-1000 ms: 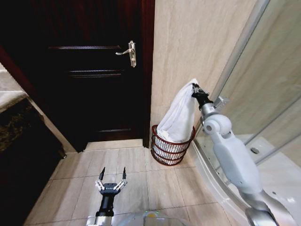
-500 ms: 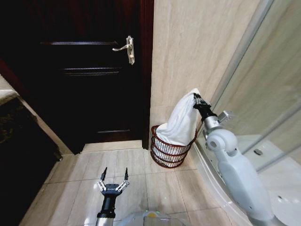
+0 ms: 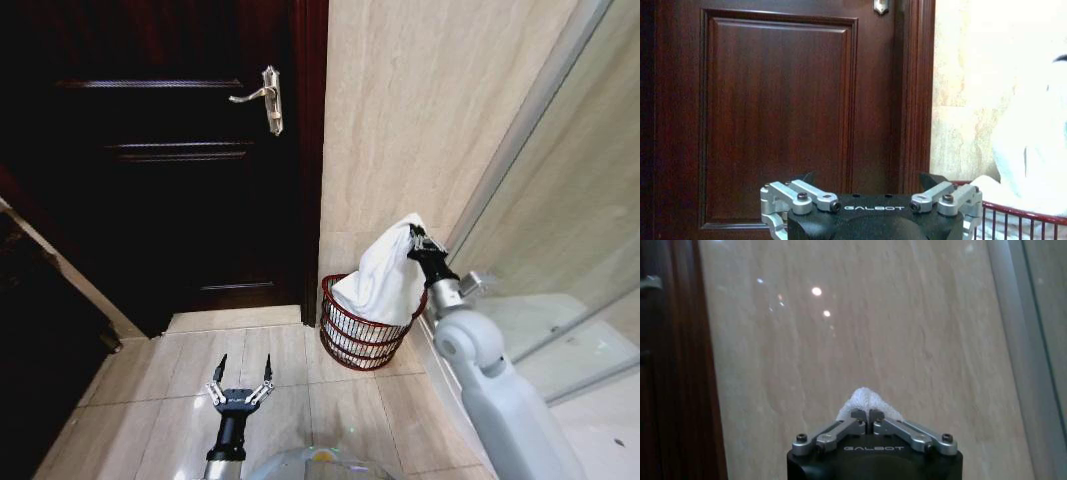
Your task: Discard the used towel into the hamper.
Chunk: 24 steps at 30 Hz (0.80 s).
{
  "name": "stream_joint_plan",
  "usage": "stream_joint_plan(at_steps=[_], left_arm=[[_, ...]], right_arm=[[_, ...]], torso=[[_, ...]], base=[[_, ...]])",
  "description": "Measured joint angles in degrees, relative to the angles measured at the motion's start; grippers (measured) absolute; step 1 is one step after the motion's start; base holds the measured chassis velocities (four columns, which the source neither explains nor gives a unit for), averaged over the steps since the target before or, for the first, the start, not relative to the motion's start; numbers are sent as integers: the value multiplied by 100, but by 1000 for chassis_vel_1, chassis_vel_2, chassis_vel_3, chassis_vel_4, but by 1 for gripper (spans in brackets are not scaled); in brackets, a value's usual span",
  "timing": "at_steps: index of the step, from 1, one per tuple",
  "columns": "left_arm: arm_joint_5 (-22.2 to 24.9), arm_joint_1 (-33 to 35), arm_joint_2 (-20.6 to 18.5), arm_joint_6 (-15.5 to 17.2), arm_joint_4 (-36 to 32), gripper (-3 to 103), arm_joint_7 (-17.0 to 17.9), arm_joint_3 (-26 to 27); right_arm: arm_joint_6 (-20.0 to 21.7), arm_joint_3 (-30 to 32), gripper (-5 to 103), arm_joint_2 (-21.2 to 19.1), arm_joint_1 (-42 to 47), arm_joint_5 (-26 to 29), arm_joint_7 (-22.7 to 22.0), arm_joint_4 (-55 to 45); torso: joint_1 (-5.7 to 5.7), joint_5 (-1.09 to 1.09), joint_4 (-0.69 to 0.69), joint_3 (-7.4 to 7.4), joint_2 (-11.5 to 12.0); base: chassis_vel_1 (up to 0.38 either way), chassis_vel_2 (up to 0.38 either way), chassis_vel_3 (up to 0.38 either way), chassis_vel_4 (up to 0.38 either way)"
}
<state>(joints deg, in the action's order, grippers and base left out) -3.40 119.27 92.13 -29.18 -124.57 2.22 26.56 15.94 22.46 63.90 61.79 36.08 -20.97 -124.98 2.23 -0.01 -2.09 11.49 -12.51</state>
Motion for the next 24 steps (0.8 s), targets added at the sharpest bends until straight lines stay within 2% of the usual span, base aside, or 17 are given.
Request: stream_joint_plan(at_steps=[7, 12, 17, 20, 24], left_arm=[[36, -5, 0, -8, 21, 100, 8, 26], [49, -15, 1, -9, 22, 100, 11, 28], [76, -5, -17, -11, 12, 100, 12, 48], [112, -7, -41, -14, 10, 100, 12, 65], [131, -19, -54, -15, 10, 100, 12, 69]], right_arm=[[479, -15, 2, 55, 193, 575, -40, 375], [476, -81, 2, 123, 178, 571, 79, 757], [653, -112, 2, 171, 128, 570, 253, 1131], [994, -150, 2, 120, 94, 650, 291, 1268], [1215, -268, 2, 10, -28, 830, 244, 1455]], torso=[[3, 2, 1, 12, -17], [8, 2, 0, 18, -24], [11, 1, 0, 23, -33], [12, 1, 1, 26, -38], [13, 1, 1, 29, -42]], base=[[0, 0, 0, 0], [0, 0, 0, 0], [0, 0, 0, 0], [0, 0, 0, 0], [0, 0, 0, 0]])
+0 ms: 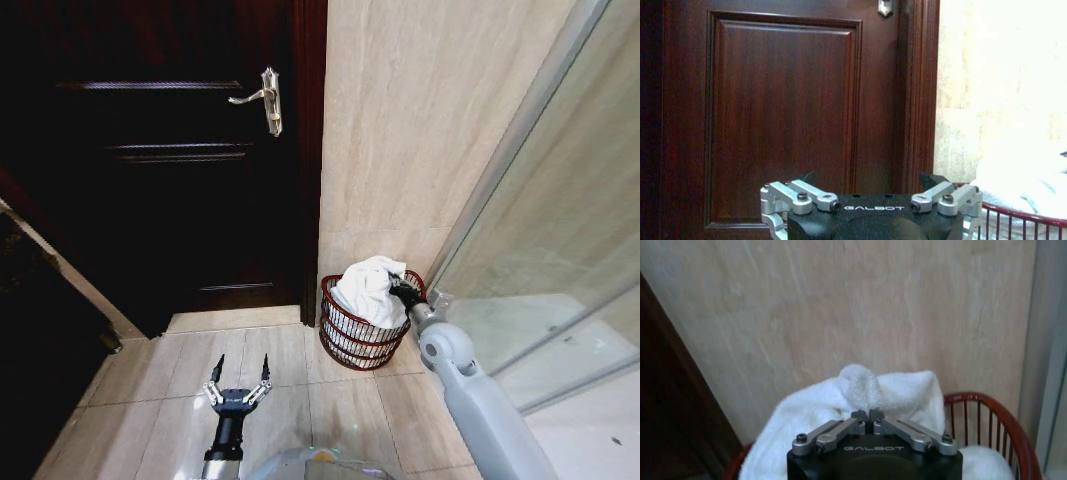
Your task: Discard the used towel into the hamper.
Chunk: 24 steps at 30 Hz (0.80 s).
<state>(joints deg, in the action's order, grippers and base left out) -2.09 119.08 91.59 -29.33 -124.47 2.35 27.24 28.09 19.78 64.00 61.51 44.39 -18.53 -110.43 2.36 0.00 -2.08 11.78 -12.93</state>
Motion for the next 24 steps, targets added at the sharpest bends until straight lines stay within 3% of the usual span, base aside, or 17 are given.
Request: stream_joint_plan(at_steps=[6, 13, 16, 18, 22, 23, 24], left_arm=[[4, 4, -19, 0, -9, 100, 0, 17], [-28, 49, 0, -6, -46, 100, -5, 0], [-45, 72, 19, -2, -102, 100, -7, -9], [-49, 74, 28, 3, -121, 100, -9, -3], [-49, 80, 27, 5, -118, 100, -12, 13], [-48, 79, 26, 5, -97, 100, -12, 21], [-48, 79, 26, 5, -97, 100, -12, 21]], right_arm=[[763, -150, 2, -196, -404, 917, -227, 418], [1291, -174, -1, -335, -727, 1526, -376, 715], [1394, -170, 3, -389, -752, 1701, -413, 708], [1403, -233, 14, -433, -810, 1776, -525, 751], [1404, -413, 25, -549, -931, 1843, -641, 859], [1404, -535, 36, -605, -1006, 1904, -720, 925], [1404, -535, 36, -605, -1006, 1904, -720, 925]], torso=[[2, 0, -1, 4, -6], [4, 1, -1, 7, -9], [4, 0, 0, 7, -11], [4, 1, 0, 8, -12], [5, 1, 0, 9, -12], [5, 0, 0, 9, -13], [5, 0, 0, 9, -13]], base=[[0, 0, 0, 0], [0, 0, 0, 0], [0, 0, 0, 0], [0, 0, 0, 0], [0, 0, 0, 0], [0, 0, 0, 0], [0, 0, 0, 0]])
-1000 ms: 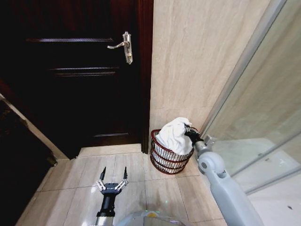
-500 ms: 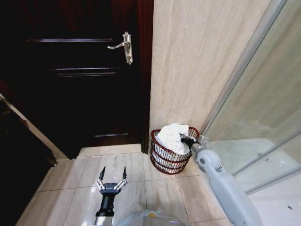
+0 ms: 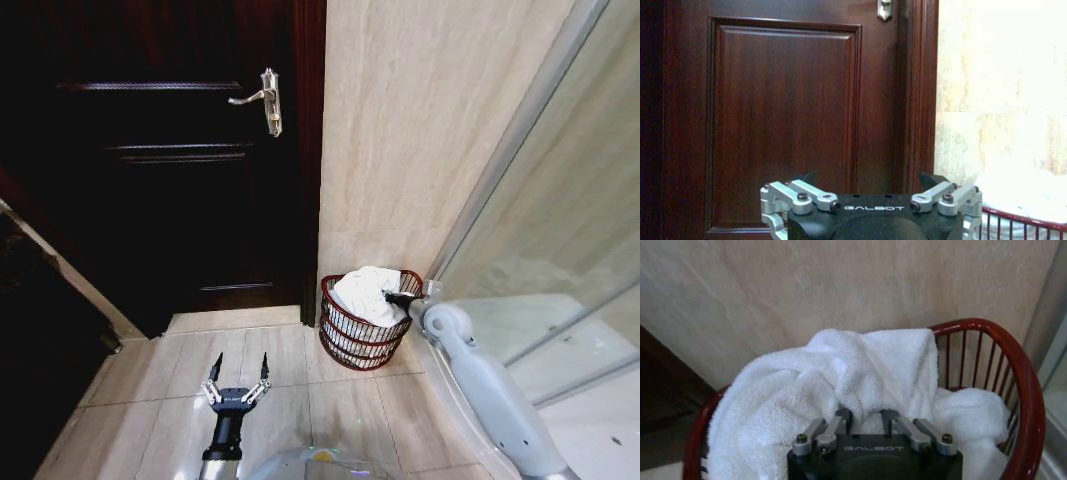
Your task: Discard the used towel into the hamper.
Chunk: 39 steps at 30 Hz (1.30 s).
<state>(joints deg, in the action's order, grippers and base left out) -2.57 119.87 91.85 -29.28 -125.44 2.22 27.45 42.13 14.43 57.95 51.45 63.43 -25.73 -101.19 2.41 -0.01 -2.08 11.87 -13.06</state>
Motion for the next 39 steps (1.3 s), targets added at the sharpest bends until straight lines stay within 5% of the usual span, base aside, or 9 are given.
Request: stream_joint_plan(at_steps=[18, 30, 39], left_arm=[[-18, 0, -2, -39, 24, 100, -20, -27], [-25, 9, 2, -87, -27, 100, -22, -55], [-15, 27, -85, -72, -125, 100, -10, -56]], right_arm=[[-13, -1176, 98, 162, -879, 428, -680, 1012], [-20, -936, 100, 297, -679, 443, -898, 722], [-430, -362, 100, -85, -346, 212, -855, -898]], torso=[[1, 0, -1, 3, -4], [2, 2, -1, 4, -4], [2, -1, -1, 4, -5]], base=[[0, 0, 0, 0], [0, 0, 0, 0], [0, 0, 0, 0]])
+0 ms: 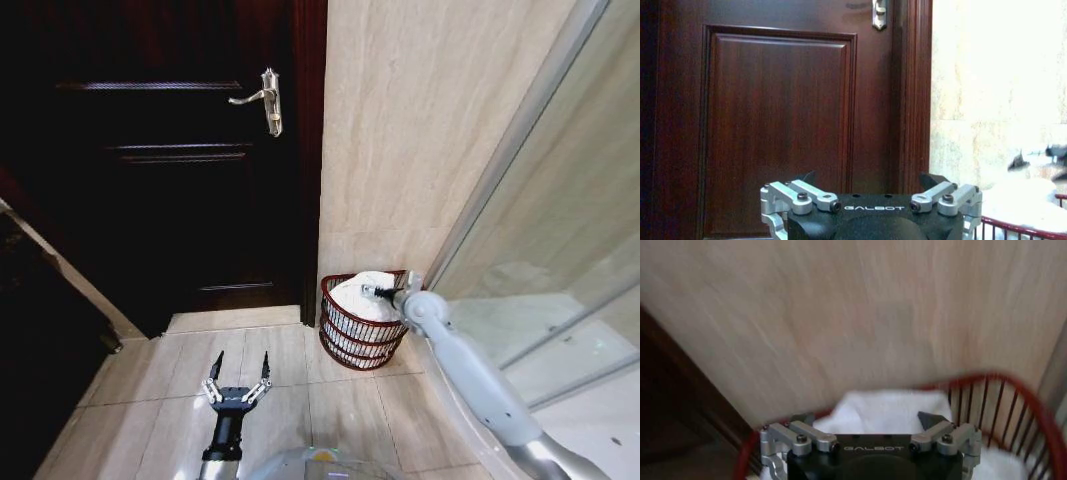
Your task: Discard the used towel into the hamper.
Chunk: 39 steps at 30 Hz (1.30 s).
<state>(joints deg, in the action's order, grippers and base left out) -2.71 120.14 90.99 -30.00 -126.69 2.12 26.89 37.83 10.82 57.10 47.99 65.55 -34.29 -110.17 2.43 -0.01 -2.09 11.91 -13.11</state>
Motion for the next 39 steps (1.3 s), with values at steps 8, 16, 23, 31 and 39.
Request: stream_joint_plan(at_steps=[8, 16, 23, 31, 39], left_arm=[[70, -43, -79, 50, -22, 100, 160, -28], [273, -303, -347, 361, -89, 100, 378, -3], [599, -796, -331, 1022, -153, 100, 453, 433], [1346, -1153, -622, 1526, -212, 100, -170, 1339], [1936, -1221, -1185, 1776, -398, 100, -386, 1582]], right_arm=[[-1575, 462, 100, -132, 1194, -2027, 972, -1191], [-2876, 764, 100, 809, 2836, -4489, 2090, -1604], [-3522, 1362, 100, 1265, 3757, -5170, 2547, -1734], [-3800, 2395, 100, 1517, 4318, -5009, 3023, -1794], [-3605, 2834, 100, 2172, 5054, -5094, 3326, -2449]], torso=[[0, 1, 1, 0, -1], [-1, 2, 3, -1, -1], [-1, -1, 1, 0, -1], [-1, 2, 1, 0, -1], [-1, 0, 1, 0, -1]], base=[[0, 0, 0, 0], [0, 0, 0, 0], [0, 0, 0, 0], [0, 0, 0, 0], [0, 0, 0, 0]])
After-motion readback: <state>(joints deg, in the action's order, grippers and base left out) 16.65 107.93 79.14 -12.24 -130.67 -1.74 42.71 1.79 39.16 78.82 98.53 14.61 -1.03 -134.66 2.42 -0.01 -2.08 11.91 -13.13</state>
